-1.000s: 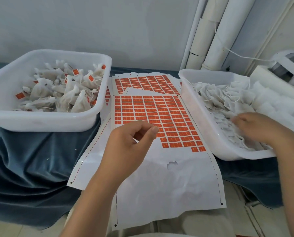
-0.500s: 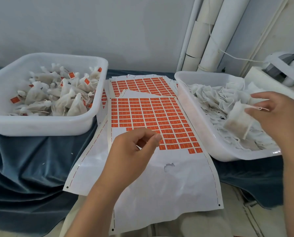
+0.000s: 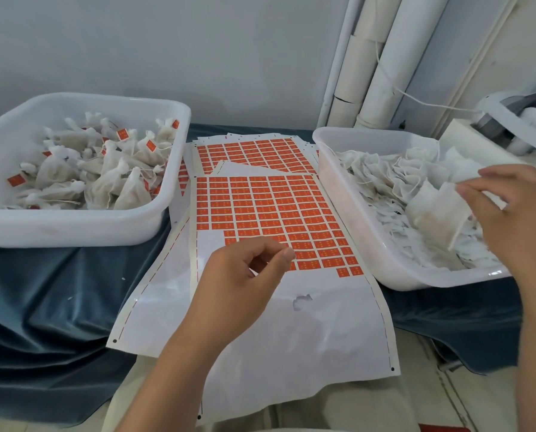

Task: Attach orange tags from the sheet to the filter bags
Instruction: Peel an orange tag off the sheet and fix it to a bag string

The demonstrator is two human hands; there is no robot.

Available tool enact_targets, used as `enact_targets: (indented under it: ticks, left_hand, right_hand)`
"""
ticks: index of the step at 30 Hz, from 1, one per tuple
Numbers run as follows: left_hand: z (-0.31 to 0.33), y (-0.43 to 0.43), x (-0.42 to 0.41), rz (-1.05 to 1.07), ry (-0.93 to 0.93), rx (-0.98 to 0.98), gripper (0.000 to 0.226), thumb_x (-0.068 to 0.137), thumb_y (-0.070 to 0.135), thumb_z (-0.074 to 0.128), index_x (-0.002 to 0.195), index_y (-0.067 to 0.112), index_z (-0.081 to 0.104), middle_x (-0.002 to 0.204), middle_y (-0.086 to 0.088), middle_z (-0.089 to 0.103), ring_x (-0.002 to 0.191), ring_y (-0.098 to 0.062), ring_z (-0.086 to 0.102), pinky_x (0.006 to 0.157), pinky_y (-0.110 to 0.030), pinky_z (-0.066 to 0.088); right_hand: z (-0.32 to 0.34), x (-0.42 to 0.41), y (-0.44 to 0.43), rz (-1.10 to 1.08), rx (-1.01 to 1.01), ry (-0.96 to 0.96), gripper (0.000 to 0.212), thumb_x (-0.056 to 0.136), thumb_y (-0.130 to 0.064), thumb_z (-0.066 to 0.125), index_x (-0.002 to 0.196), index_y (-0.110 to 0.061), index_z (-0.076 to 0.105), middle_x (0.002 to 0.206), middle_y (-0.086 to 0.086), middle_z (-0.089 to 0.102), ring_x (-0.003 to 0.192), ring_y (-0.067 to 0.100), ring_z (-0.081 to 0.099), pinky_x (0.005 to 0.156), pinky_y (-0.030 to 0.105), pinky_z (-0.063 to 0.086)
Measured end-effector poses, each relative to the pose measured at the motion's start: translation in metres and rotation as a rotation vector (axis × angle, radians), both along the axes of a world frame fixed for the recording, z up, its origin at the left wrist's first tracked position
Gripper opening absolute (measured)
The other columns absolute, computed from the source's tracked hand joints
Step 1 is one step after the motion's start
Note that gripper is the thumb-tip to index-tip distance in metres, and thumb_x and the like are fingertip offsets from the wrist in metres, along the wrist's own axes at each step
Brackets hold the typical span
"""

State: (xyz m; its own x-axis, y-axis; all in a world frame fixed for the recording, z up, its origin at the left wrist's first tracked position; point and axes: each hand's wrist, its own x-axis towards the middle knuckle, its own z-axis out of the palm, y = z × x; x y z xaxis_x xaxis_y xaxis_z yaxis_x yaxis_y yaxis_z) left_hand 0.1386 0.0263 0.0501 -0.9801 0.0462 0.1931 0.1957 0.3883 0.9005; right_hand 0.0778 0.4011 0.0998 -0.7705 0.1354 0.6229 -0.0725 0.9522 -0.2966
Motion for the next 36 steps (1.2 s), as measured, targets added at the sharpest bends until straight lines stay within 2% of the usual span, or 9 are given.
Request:
enact_targets:
  ticks: [4,9,13,15,18,22,27,31,36]
  left_hand:
    - [0.0,0.002,0.001,-0.007,0.004,-0.014,0.026,0.082,0.065,0.053,0.083,0.045,0.07,0.087,0.035,0.07,0.087,0.004,0.069,0.062,-0.004,0.049]
    - [0.001,0.003,0.004,-0.016,0.016,-0.035,0.03,0.081,0.067,0.051,0.082,0.043,0.07,0.084,0.031,0.07,0.086,0.002,0.069,0.062,-0.005,0.05]
    - [0.002,0.005,0.005,-0.022,0.034,-0.027,0.027,0.083,0.063,0.054,0.083,0.042,0.07,0.083,0.031,0.069,0.085,0.001,0.069,0.068,-0.005,0.051]
    - [0.003,0.006,0.007,-0.038,0.037,-0.014,0.024,0.083,0.063,0.057,0.087,0.043,0.07,0.085,0.032,0.07,0.086,0.001,0.069,0.069,-0.006,0.052]
    - [0.003,0.009,0.009,-0.041,0.051,0.036,0.032,0.077,0.069,0.061,0.101,0.049,0.067,0.099,0.035,0.069,0.095,0.003,0.069,0.072,-0.008,0.054]
    - [0.001,0.012,0.008,-0.102,0.022,0.069,0.069,0.077,0.072,0.067,0.139,0.044,0.054,0.128,0.03,0.064,0.117,0.001,0.062,0.088,-0.017,0.056]
    - [-0.003,0.01,0.006,-0.074,-0.084,0.311,0.035,0.075,0.067,0.069,0.093,0.038,0.076,0.087,0.017,0.071,0.086,-0.003,0.068,0.066,-0.008,0.05]
    - [-0.009,0.008,0.002,-0.032,-0.054,0.281,0.03,0.082,0.064,0.061,0.096,0.042,0.075,0.088,0.011,0.071,0.084,-0.007,0.065,0.068,-0.013,0.054]
    - [-0.012,0.005,0.0,0.051,-0.098,0.321,0.031,0.084,0.066,0.058,0.102,0.044,0.07,0.101,0.014,0.073,0.096,-0.013,0.07,0.08,-0.035,0.063]
  right_hand:
    - [0.008,0.001,-0.005,-0.022,0.028,0.183,0.03,0.107,-0.05,0.052,0.114,-0.027,0.069,0.134,-0.007,0.053,0.111,0.019,0.058,0.094,0.041,0.051]
    - [0.019,0.012,-0.019,0.05,0.004,0.311,0.035,0.112,-0.043,0.048,0.125,-0.024,0.073,0.112,0.003,0.071,0.101,0.023,0.066,0.088,0.048,0.054]
    - [0.032,0.025,-0.042,0.129,-0.114,0.297,0.035,0.11,-0.046,0.049,0.118,-0.022,0.073,0.114,0.001,0.066,0.101,0.028,0.066,0.081,0.054,0.056]
    - [0.035,0.035,-0.063,0.217,-0.118,0.241,0.026,0.109,-0.041,0.052,0.112,-0.024,0.072,0.109,-0.011,0.063,0.092,0.023,0.067,0.081,0.047,0.057]
    - [0.03,0.05,-0.1,0.389,-0.082,0.152,0.015,0.104,-0.029,0.059,0.106,-0.023,0.073,0.101,-0.016,0.063,0.089,0.009,0.063,0.082,0.016,0.048]
    - [0.015,0.06,-0.15,0.658,-0.149,-0.065,0.016,0.1,-0.029,0.063,0.106,-0.024,0.077,0.096,-0.016,0.068,0.091,0.002,0.065,0.076,0.011,0.047]
    - [-0.009,0.058,-0.184,0.792,-0.381,-0.222,0.015,0.095,-0.021,0.076,0.106,-0.029,0.08,0.098,-0.017,0.074,0.094,0.009,0.072,0.077,0.017,0.055]
    - [-0.018,0.054,-0.184,0.73,-0.62,-0.339,0.015,0.093,-0.024,0.078,0.104,-0.034,0.079,0.098,-0.018,0.078,0.092,0.007,0.076,0.078,0.024,0.062]
    - [-0.018,0.053,-0.177,0.629,-0.674,-0.308,0.015,0.094,-0.019,0.077,0.1,-0.032,0.08,0.089,-0.017,0.079,0.083,0.004,0.076,0.069,0.012,0.055]
